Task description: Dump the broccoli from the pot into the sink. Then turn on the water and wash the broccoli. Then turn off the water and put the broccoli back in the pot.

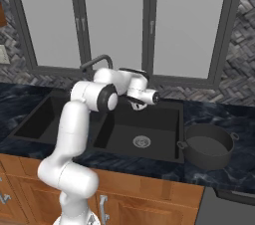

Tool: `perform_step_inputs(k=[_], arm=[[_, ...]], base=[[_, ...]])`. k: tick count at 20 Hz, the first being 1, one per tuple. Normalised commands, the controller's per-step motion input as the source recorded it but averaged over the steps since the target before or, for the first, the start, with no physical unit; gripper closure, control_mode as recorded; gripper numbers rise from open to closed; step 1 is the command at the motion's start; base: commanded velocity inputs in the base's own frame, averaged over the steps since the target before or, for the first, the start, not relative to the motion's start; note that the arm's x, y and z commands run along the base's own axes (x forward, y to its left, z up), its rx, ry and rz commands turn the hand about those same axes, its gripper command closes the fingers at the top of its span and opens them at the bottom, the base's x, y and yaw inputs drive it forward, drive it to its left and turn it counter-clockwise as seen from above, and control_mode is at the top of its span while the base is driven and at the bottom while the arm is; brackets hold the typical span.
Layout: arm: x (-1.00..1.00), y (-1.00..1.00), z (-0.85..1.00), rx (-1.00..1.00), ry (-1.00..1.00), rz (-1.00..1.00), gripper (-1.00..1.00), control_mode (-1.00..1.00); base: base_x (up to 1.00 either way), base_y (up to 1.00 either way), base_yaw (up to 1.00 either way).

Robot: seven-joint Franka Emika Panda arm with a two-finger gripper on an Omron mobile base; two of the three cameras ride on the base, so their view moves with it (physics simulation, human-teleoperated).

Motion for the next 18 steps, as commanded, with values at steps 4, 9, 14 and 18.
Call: perform_step_inputs(k=[4, 9, 14, 18], arm=[[-1.00, 0.23, 0.39, -0.35, -0.60, 0.08, -1.00, -1.00], [-1.00, 0.51, 0.67, -0.36, -0.39, 0.01, -1.00, -1.00], [-0.86, 0.23, 0.97, -0.27, -0.16, 0.03, -1.00, -1.00], [-0.74, -0.06, 1.00, -0.14, 0.00, 0.01, -1.00, -1.00]], base=[[0.00, 0.00, 0.00], [0.00, 0.00, 0.00], [0.00, 0.00, 0.00], [0.00, 0.00, 0.00]])
